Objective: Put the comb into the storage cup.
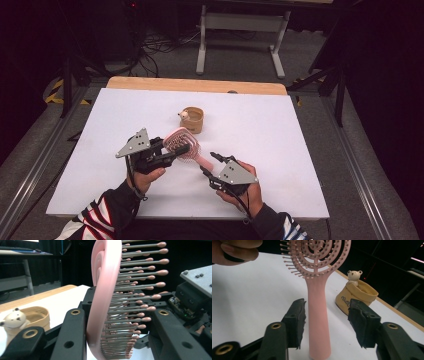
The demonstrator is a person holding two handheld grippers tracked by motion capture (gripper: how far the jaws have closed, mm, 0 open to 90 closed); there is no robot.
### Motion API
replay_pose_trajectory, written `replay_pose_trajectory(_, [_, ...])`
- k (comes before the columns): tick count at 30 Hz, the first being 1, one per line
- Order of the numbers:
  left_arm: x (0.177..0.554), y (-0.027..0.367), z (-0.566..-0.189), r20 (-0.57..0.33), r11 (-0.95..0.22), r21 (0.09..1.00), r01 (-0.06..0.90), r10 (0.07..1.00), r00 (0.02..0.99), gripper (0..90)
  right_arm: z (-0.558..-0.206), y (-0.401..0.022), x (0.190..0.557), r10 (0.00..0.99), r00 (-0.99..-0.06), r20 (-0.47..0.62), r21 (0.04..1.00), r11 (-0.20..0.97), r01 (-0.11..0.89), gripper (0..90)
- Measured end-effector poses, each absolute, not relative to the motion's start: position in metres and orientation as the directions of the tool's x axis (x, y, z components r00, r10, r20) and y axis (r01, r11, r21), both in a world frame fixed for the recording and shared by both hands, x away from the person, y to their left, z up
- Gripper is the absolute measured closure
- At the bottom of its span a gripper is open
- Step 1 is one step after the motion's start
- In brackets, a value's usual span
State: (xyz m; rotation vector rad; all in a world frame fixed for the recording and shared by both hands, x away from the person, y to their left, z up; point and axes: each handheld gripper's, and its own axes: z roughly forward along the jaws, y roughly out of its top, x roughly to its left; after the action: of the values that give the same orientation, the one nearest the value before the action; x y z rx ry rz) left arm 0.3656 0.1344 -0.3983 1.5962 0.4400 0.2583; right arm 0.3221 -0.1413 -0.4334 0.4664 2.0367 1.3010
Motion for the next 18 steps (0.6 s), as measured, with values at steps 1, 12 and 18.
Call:
replay_pose_trajectory(1, [0.366,0.136,-0.398,-0.094,-0.033,0.992,0.120,0.433,0.896,62.8,-0.433,-0.142,0.322,0.615,-0.710,-0.344,0.898,0.437,-0.057,44.0])
replay_pose_trajectory(12, [0.367,0.153,-0.393,-0.060,-0.056,0.994,0.098,0.478,0.876,62.8,-0.427,-0.155,0.322,0.648,-0.682,-0.339,0.908,0.415,-0.058,31.9])
replay_pose_trajectory(18, [0.367,0.162,-0.391,-0.046,-0.062,0.994,0.089,0.502,0.864,62.8,-0.427,-0.164,0.325,0.677,-0.660,-0.325,0.918,0.394,-0.047,25.2])
